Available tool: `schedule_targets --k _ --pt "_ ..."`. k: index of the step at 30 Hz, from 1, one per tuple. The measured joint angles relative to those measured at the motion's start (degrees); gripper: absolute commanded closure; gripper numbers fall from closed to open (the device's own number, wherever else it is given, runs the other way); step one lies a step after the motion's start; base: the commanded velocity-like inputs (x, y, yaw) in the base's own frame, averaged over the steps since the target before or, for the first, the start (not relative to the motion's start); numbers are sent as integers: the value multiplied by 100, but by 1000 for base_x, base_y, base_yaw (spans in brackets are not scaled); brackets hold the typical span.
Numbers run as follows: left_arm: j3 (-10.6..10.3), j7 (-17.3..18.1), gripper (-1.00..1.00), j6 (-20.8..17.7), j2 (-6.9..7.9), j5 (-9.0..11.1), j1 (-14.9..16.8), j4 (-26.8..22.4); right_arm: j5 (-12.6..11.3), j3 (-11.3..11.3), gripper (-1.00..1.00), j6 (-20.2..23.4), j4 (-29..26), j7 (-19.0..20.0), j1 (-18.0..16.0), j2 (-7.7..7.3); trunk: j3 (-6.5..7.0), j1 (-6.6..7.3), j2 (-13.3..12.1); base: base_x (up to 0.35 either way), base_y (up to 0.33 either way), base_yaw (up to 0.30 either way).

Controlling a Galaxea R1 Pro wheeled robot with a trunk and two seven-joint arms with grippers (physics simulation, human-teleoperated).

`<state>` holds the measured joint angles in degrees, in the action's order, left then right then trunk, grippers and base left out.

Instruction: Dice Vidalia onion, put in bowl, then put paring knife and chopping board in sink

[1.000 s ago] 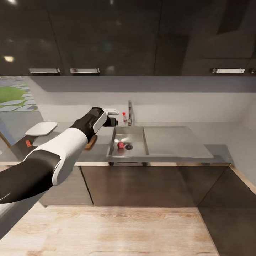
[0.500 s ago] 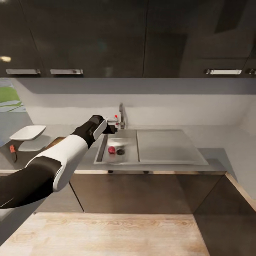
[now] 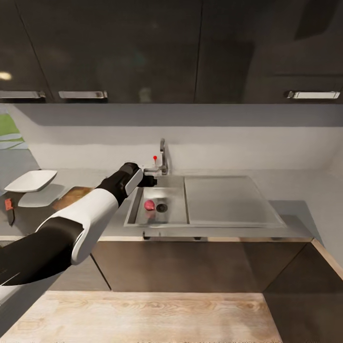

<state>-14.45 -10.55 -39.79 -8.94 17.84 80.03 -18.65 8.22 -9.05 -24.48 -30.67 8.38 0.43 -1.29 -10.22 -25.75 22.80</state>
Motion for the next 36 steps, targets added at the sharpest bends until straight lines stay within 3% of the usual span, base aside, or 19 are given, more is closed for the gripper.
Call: schedule_targets --k 10,24,36 --pt "0 7 -100 5 4 -1 -141 6 0 2 -100 6 12 6 0 0 -91 0 1 6 0 0" --pt "0 17 -100 0 -3 2 -471 -6 2 3 -100 0 10 16 0 0 -219 0 1 149 0 0" --pt "0 24 -100 0 -5 1 -510 -1 3 3 -100 -3 10 14 0 0 -329 3 2 92 0 0"
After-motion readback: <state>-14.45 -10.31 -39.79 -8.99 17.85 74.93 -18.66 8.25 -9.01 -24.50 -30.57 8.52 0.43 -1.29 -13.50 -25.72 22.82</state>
